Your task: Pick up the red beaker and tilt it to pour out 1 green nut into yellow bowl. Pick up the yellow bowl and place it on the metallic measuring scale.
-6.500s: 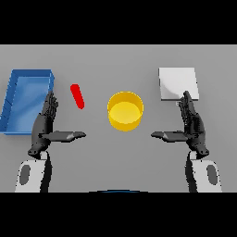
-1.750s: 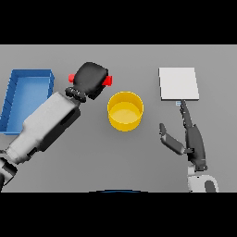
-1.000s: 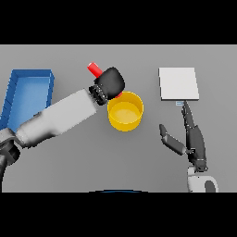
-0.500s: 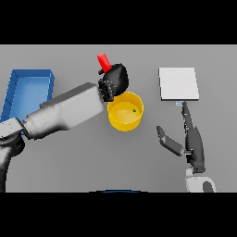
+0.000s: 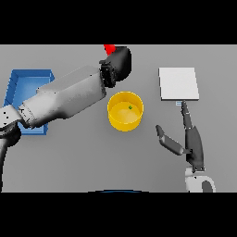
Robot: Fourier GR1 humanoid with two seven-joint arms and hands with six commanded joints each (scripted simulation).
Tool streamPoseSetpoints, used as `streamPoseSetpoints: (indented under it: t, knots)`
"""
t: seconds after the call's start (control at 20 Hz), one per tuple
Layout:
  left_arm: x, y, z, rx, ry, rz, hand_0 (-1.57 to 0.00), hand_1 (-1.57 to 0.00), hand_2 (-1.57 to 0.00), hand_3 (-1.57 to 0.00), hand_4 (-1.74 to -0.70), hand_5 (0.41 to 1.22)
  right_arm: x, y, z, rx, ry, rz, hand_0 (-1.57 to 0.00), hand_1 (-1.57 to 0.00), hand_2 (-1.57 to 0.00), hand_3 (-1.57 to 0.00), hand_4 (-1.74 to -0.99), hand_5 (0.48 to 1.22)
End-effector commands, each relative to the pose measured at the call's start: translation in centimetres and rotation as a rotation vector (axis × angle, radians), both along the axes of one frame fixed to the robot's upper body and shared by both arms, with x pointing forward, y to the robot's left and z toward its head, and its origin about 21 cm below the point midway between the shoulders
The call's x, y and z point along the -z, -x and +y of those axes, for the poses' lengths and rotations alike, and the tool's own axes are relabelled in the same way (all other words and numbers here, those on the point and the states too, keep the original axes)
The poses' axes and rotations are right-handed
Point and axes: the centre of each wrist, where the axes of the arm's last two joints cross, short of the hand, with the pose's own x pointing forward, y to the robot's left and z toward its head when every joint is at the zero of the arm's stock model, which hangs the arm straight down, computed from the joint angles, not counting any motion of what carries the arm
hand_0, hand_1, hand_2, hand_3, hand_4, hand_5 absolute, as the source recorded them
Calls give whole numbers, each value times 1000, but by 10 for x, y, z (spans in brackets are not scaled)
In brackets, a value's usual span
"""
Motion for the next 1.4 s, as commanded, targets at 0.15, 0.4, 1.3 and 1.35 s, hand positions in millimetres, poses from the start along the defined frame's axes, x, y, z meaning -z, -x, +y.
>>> streamPoseSetpoints:
  t: [0.15,0.4,1.3,1.35]
  knots:
    - [-68,-22,13,-39,119,-74,-1571,-1571,-1461,-1041,-1699,1221,-3,-2,5,-2,-13,-14,1,1,1,1,-1186,596]
    - [-134,-48,47,-245,420,-133,-1571,-1571,-1535,-1397,-1720,1221,-1,-9,7,-28,-66,-2,1,1,1,1,-1193,597]
    - [-30,-9,293,-1026,1820,-179,-1571,-1571,-1570,-1457,-1741,1221,-2,-13,-4,-85,6,-14,1,1,1,1,-1212,641]
    - [-18,1,295,-1064,1842,-191,-1571,-1571,-1570,-1452,-1741,1221,-2,-10,-6,-86,7,-16,1,1,1,1,-1210,649]
